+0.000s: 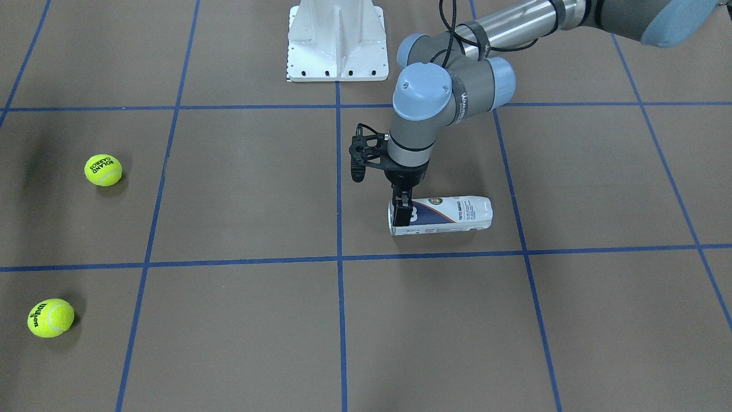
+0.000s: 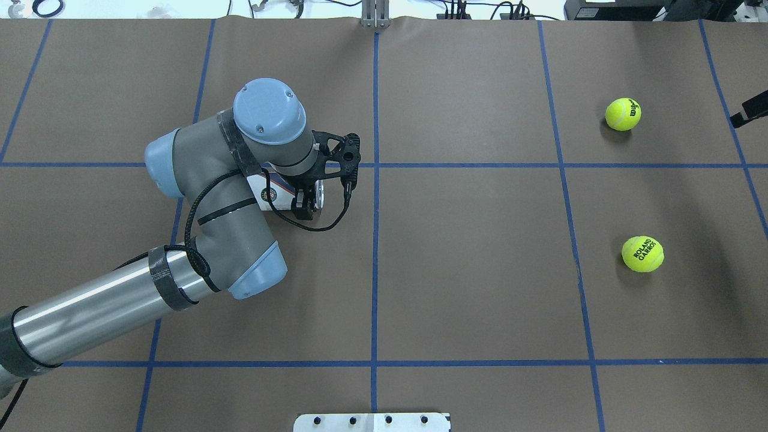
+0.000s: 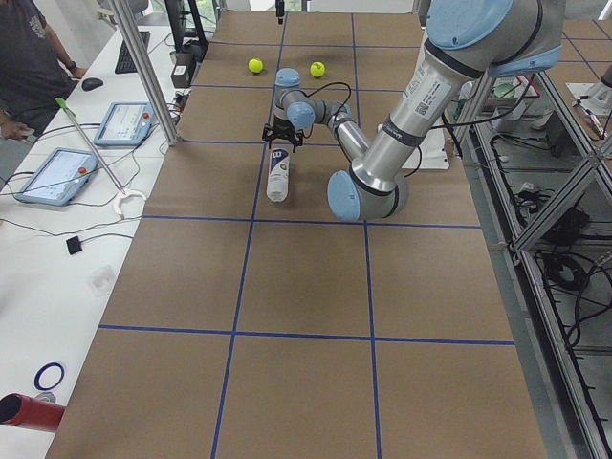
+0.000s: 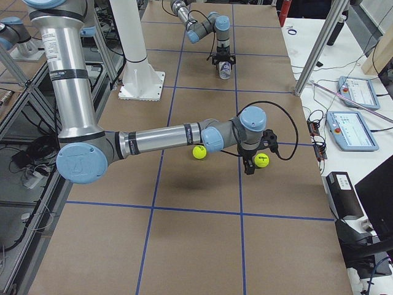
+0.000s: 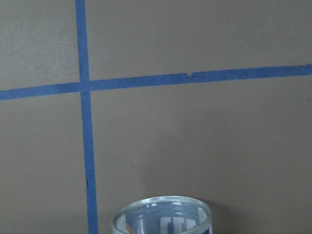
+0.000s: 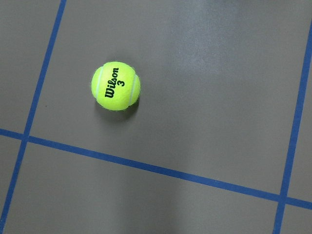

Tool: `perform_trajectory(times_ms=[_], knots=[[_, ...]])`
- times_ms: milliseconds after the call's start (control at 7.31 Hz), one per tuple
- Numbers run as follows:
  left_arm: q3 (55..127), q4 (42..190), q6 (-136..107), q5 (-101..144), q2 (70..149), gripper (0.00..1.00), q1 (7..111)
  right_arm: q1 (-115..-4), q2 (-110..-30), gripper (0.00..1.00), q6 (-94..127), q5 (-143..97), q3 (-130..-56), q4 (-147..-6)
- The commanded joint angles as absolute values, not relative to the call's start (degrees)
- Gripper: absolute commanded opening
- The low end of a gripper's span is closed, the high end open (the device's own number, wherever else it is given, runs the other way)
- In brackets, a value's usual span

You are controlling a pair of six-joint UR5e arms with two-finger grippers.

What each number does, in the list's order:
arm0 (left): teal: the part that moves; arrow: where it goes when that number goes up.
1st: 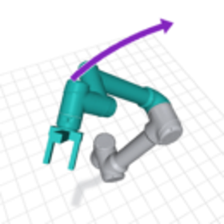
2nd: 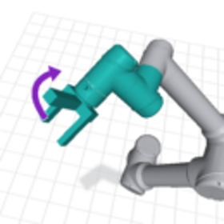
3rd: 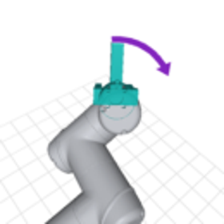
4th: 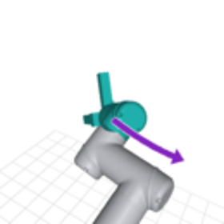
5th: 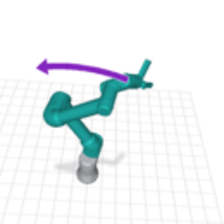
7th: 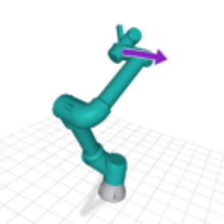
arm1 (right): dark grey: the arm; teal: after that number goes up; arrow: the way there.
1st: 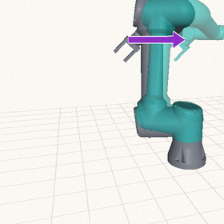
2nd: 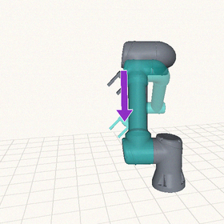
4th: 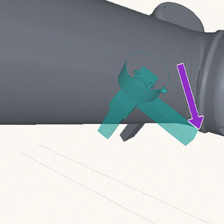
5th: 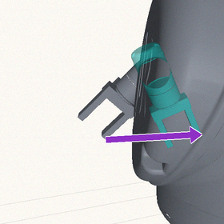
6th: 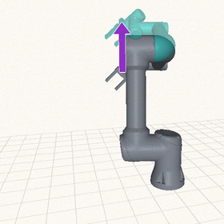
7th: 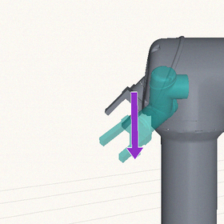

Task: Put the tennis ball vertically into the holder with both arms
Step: 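Close the left gripper on the can's open end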

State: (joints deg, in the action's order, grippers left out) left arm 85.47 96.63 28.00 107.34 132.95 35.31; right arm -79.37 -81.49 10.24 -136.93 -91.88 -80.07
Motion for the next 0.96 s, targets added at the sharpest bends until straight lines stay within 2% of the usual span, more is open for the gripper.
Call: perform_trajectory(times_ms=[0, 821], knots=[[84.2, 96.8, 27.9, 106.7, 133.5, 1.00, 35.2, -79.3, -81.5, 1.00, 10.2, -136.9, -91.8, -80.1], [80.1, 100.2, 26.3, 106.2, 134.5, 1.00, 34.9, -79.3, -81.5, 1.00, 10.2, -136.9, -91.9, -80.1]])
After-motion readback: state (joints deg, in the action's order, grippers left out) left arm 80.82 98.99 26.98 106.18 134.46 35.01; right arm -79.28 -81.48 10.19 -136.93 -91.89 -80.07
